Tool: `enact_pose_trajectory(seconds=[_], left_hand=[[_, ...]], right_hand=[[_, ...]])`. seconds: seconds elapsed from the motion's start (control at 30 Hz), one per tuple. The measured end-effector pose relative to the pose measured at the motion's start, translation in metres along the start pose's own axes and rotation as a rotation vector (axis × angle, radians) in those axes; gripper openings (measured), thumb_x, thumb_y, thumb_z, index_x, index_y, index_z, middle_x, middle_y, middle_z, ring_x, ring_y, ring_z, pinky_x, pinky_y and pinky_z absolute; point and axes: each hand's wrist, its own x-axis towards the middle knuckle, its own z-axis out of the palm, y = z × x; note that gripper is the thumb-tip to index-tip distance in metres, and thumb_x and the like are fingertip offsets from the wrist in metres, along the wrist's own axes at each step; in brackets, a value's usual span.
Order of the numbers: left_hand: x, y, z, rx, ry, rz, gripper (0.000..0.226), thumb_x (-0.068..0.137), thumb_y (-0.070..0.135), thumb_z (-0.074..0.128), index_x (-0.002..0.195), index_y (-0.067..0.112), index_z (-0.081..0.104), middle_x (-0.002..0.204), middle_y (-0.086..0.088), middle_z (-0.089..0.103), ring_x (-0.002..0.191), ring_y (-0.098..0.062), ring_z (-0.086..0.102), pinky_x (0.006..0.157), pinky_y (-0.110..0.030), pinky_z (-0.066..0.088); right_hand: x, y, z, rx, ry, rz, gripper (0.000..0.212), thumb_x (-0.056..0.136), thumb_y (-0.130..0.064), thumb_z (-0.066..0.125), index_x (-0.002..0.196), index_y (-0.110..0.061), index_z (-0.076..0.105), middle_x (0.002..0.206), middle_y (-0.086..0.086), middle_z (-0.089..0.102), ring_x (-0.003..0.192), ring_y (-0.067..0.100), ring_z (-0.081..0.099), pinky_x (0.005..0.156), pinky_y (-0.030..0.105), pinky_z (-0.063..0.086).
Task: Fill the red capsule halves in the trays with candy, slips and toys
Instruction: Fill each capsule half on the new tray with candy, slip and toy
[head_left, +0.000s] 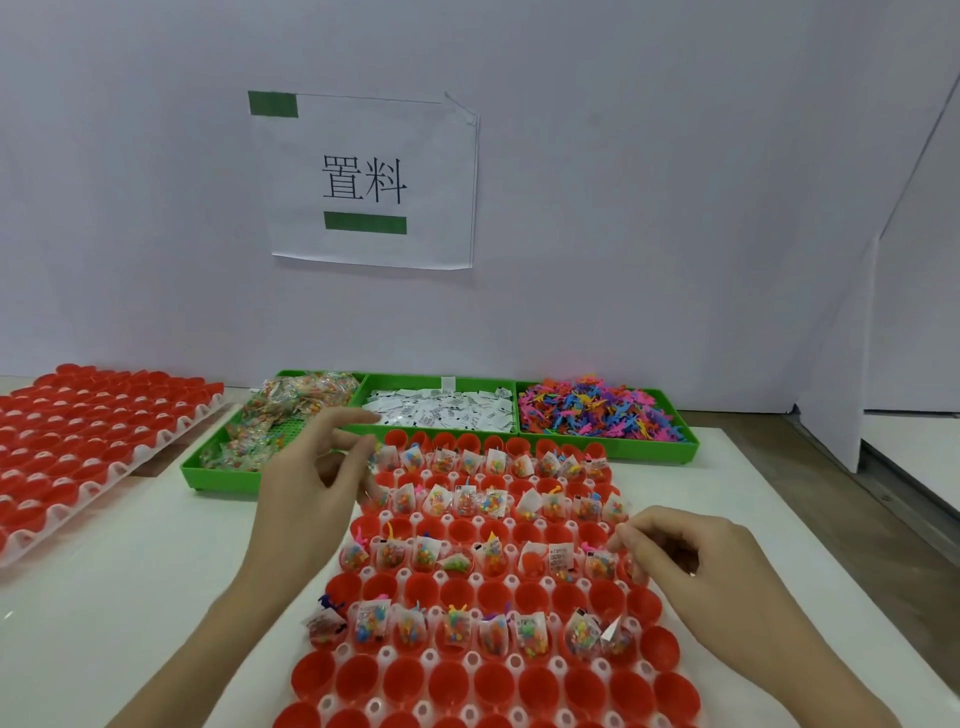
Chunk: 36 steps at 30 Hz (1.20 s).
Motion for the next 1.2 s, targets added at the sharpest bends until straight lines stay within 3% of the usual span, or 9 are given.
enact_pose_trajectory(seconds=[0.17,0.37,0.53,0.67,0.83,1.0,1.2], left_hand=[[-0.012,0.013,0.001,-0.261,-0.089,-0.101,0.019,0.097,0.007,0.064,0.096,0.022,0.076,0.084,-0.007,0.075,0.067,-0.027,0.076,0.064,-0.024,0.061],[-0.012,0.011,-0.013,-0.324,-0.139,-0.118,0.016,0.083,0.030,0.075,0.098,0.025,0.077,0.089,-0.007,0.076,0.063,-0.030,0.071,0.060,-0.031,0.059],[-0.012,0.007,-0.014,-0.283,-0.150,-0.039,0.011,0.085,0.019,0.078,0.095,0.025,0.078,0.088,-0.004,0.077,0.061,-0.022,0.070,0.058,-0.025,0.057],[-0.015,0.002,-0.013,-0.152,-0.132,0.009,0.015,0.086,0.015,0.079,0.094,0.028,0.078,0.089,0.002,0.076,0.058,-0.022,0.067,0.061,-0.039,0.058],[-0.014,0.001,-0.015,-0.163,-0.116,0.016,0.014,0.086,0.019,0.078,0.093,0.031,0.077,0.091,0.007,0.076,0.056,-0.022,0.066,0.060,-0.038,0.057],[-0.012,0.000,-0.017,-0.145,-0.122,0.017,0.011,0.087,0.022,0.078,0.093,0.030,0.077,0.091,0.010,0.076,0.057,-0.022,0.066,0.060,-0.043,0.057],[-0.013,-0.004,-0.016,-0.134,-0.134,0.006,0.014,0.087,0.020,0.079,0.093,0.032,0.077,0.093,0.010,0.077,0.054,-0.021,0.065,0.058,-0.042,0.057]], right_hand=[[-0.002,-0.009,0.004,0.071,0.043,-0.018,0.016,0.093,-0.037,0.062,0.084,-0.038,0.075,0.069,-0.008,0.067,0.070,0.013,0.062,0.063,0.024,0.050],[0.026,-0.032,0.014,-0.038,0.009,-0.093,0.017,0.094,-0.028,0.067,0.099,-0.043,0.072,0.097,-0.025,0.070,0.090,0.001,0.066,0.070,0.013,0.051],[0.119,-0.041,0.021,-0.238,-0.074,-0.123,0.013,0.097,-0.028,0.066,0.104,-0.035,0.074,0.091,-0.023,0.071,0.086,-0.007,0.064,0.075,0.004,0.047],[0.193,-0.031,0.058,-0.364,-0.179,-0.072,0.019,0.099,-0.025,0.065,0.113,-0.018,0.077,0.109,0.000,0.076,0.090,0.007,0.065,0.088,0.027,0.054],[0.233,-0.017,0.099,-0.495,-0.226,-0.019,0.019,0.095,-0.020,0.070,0.106,-0.007,0.079,0.113,0.010,0.076,0.097,0.020,0.072,0.088,0.031,0.056],[0.247,-0.018,0.117,-0.683,-0.266,0.069,0.032,0.087,-0.029,0.078,0.100,0.001,0.077,0.098,0.014,0.078,0.090,0.029,0.074,0.082,0.043,0.061],[0.248,-0.022,0.125,-0.681,-0.249,0.058,0.012,0.085,0.002,0.065,0.081,0.003,0.075,0.085,0.015,0.076,0.087,0.030,0.075,0.076,0.043,0.063]])
